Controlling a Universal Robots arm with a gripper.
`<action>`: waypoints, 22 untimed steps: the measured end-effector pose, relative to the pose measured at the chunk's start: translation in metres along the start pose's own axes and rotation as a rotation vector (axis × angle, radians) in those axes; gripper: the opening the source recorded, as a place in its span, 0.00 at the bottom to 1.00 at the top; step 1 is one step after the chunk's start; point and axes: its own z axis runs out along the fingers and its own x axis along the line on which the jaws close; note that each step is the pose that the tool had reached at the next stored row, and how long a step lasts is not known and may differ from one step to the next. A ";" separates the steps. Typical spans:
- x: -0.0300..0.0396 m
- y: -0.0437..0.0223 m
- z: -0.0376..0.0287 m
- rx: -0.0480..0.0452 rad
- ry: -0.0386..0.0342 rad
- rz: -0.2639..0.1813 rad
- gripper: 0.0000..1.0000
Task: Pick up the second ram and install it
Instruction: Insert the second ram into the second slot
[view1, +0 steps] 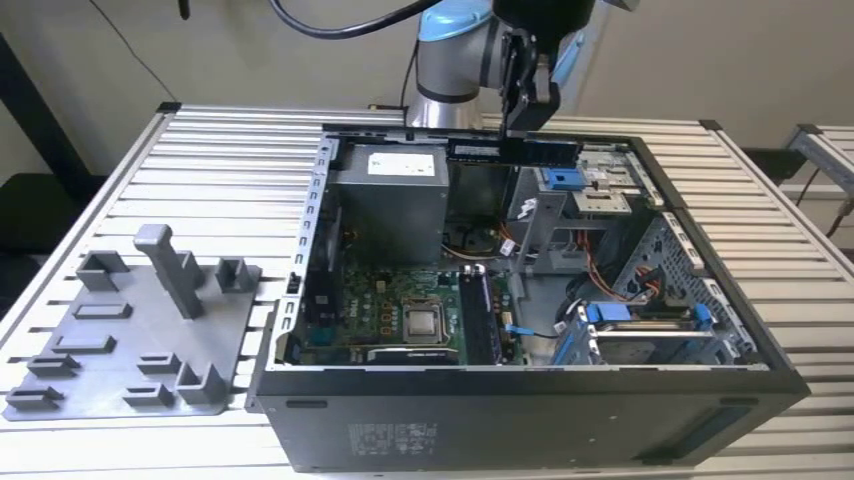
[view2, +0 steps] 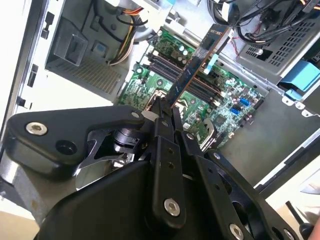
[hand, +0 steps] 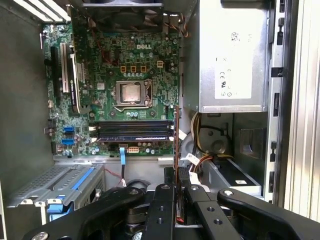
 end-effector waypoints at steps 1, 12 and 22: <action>0.0000 0.0000 0.0000 0.0000 0.0000 0.000 0.14; 0.0000 0.0000 0.0010 0.0007 0.0013 0.026 0.14; 0.0001 0.0001 0.0039 0.0041 0.0037 0.180 0.14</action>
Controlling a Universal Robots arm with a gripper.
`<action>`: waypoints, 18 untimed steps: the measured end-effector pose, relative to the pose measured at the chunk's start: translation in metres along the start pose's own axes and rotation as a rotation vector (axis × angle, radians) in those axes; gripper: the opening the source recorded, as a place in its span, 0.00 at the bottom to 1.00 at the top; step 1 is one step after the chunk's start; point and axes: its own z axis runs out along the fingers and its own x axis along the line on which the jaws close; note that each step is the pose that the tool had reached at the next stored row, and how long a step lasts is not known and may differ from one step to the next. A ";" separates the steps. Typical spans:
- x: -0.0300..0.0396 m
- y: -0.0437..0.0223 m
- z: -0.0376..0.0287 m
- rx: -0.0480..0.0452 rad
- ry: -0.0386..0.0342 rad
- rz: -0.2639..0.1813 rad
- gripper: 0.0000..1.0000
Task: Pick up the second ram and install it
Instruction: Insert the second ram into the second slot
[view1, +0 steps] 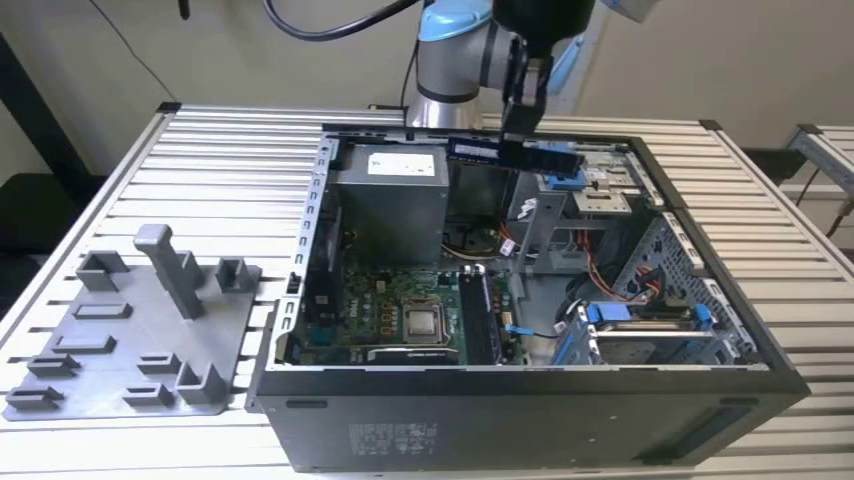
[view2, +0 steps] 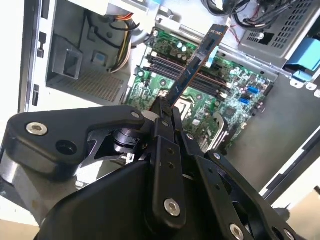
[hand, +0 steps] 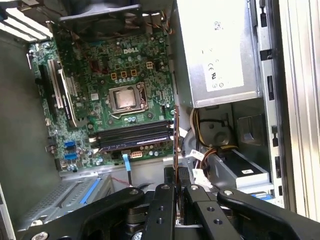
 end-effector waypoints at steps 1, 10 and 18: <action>0.0000 0.0000 0.0002 0.0004 0.0003 0.017 0.14; 0.0000 0.0000 0.0015 0.0035 0.0022 0.153 0.14; 0.0001 0.0001 0.0034 0.0061 0.0042 0.271 0.14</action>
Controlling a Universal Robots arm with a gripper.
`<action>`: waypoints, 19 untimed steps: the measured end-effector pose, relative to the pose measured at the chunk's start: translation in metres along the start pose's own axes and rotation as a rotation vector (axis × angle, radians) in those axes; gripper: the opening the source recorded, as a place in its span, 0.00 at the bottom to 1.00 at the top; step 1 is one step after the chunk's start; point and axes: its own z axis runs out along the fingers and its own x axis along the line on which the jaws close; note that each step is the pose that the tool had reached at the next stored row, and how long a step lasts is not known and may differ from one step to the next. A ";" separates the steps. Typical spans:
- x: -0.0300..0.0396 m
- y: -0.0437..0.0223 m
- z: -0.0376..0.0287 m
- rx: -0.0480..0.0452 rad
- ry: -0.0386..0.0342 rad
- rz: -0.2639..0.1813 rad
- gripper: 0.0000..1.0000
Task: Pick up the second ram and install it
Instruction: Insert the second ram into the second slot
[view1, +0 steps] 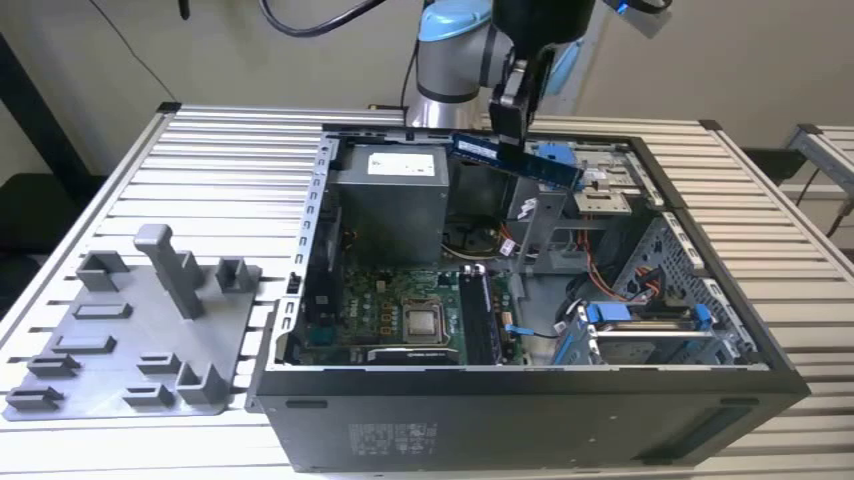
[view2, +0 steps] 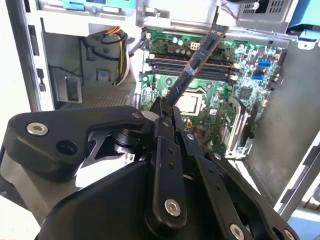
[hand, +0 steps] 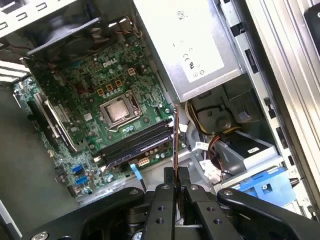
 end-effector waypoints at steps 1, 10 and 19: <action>0.0000 0.0000 0.0003 0.0003 0.0003 0.014 0.14; 0.0000 0.0000 0.0029 0.0034 0.0024 0.149 0.14; 0.0001 0.0001 0.0054 0.0065 0.0046 0.291 0.14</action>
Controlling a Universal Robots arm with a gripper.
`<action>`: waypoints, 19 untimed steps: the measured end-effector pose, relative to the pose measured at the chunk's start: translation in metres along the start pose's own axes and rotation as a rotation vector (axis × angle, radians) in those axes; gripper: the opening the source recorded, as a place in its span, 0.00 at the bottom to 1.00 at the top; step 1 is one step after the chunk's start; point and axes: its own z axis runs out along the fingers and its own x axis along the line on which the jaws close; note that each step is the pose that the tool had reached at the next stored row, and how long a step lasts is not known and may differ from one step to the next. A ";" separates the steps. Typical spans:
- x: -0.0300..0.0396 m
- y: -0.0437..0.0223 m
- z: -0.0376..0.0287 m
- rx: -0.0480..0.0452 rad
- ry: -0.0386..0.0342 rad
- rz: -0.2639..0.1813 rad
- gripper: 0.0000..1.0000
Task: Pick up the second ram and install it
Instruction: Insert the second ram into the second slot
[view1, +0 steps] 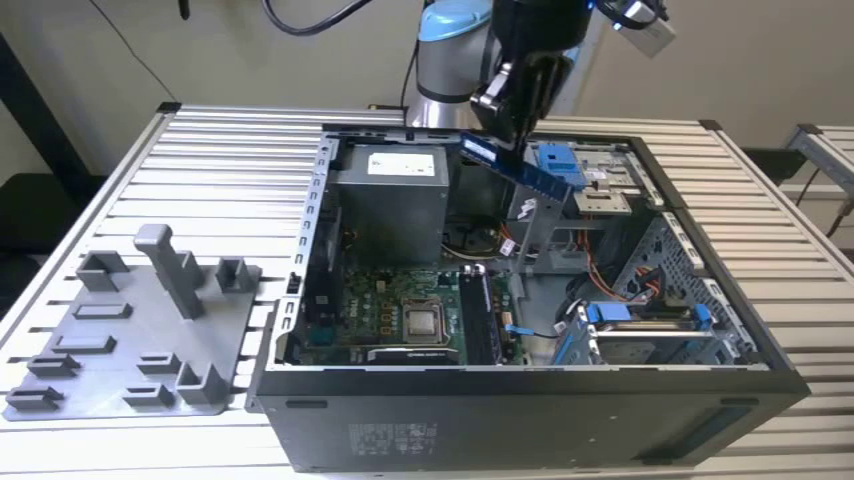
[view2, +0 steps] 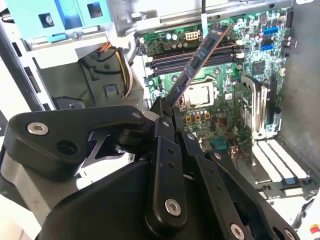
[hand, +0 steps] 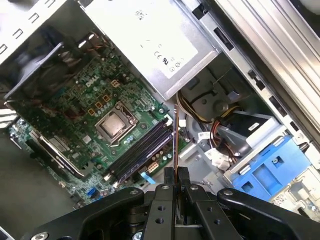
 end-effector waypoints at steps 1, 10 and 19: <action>0.0000 0.0000 0.0002 0.0004 0.0003 0.016 0.14; 0.0000 0.0000 0.0022 0.0035 0.0024 0.155 0.14; 0.0001 0.0001 0.0041 0.0065 0.0045 0.291 0.14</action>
